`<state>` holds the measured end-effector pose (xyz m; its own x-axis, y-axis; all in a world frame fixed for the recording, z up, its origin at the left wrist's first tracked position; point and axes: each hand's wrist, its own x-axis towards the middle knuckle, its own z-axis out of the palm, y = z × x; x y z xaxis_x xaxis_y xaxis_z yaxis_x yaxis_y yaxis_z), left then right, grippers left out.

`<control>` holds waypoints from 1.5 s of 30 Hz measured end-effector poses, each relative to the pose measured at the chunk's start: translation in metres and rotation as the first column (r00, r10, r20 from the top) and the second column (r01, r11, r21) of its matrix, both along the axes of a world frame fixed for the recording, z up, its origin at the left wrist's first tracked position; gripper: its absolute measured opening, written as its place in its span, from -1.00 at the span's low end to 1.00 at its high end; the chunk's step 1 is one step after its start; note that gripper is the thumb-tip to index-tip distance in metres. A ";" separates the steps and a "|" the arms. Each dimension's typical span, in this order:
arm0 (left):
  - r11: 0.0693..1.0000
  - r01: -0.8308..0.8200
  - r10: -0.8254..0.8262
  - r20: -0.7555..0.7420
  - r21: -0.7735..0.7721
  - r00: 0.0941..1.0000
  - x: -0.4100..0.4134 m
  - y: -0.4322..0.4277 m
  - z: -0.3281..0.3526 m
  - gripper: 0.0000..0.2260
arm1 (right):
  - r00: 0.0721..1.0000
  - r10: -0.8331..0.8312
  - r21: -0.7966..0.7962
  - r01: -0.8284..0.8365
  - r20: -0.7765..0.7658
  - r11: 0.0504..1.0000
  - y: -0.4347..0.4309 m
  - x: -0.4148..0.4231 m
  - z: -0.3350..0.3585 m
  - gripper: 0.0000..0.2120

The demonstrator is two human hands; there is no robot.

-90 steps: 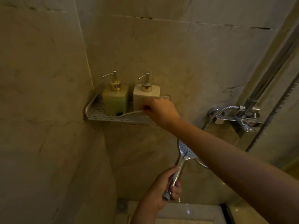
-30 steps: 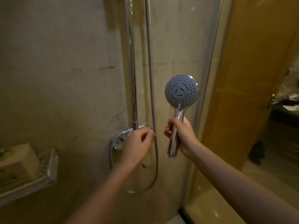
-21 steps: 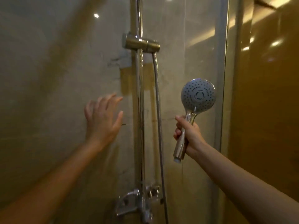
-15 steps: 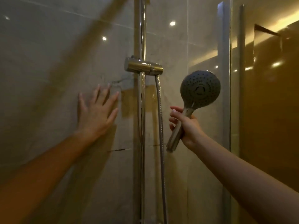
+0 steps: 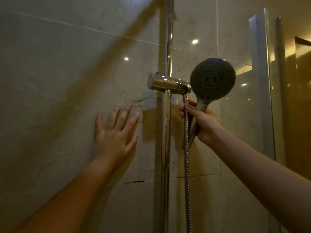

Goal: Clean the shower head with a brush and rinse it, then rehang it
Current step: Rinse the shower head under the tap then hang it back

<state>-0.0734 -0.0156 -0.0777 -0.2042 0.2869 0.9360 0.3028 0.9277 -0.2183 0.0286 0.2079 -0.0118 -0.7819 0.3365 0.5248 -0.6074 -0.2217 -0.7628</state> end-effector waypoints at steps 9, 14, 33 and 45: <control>0.999 0.038 -0.038 -0.006 0.010 0.999 -0.001 0.000 -0.001 -0.45 | 0.988 -0.091 0.113 0.105 -0.123 0.988 0.013 -0.004 0.022 -0.86; 1.000 0.030 -0.030 -0.004 0.008 1.000 -0.003 0.000 -0.002 -0.45 | 0.991 -0.048 -0.040 0.043 -0.129 0.998 0.026 0.003 0.041 -0.84; 0.631 0.665 -0.762 0.158 0.400 0.628 0.094 0.052 -0.042 -0.50 | 0.985 0.042 -0.082 -0.028 0.169 0.996 0.005 0.100 -0.116 -0.75; 0.190 0.164 -0.924 0.233 0.968 -0.304 0.199 0.127 -0.216 -0.77 | 0.850 0.207 -0.176 -0.136 0.484 0.975 -0.002 0.174 -0.310 -0.68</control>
<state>0.1254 0.1118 -0.2940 -0.7691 0.5548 0.3174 0.2646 -0.1757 0.9482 0.2029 0.2057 -0.3222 -0.9775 0.2105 0.0122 -0.0987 -0.4057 -0.9087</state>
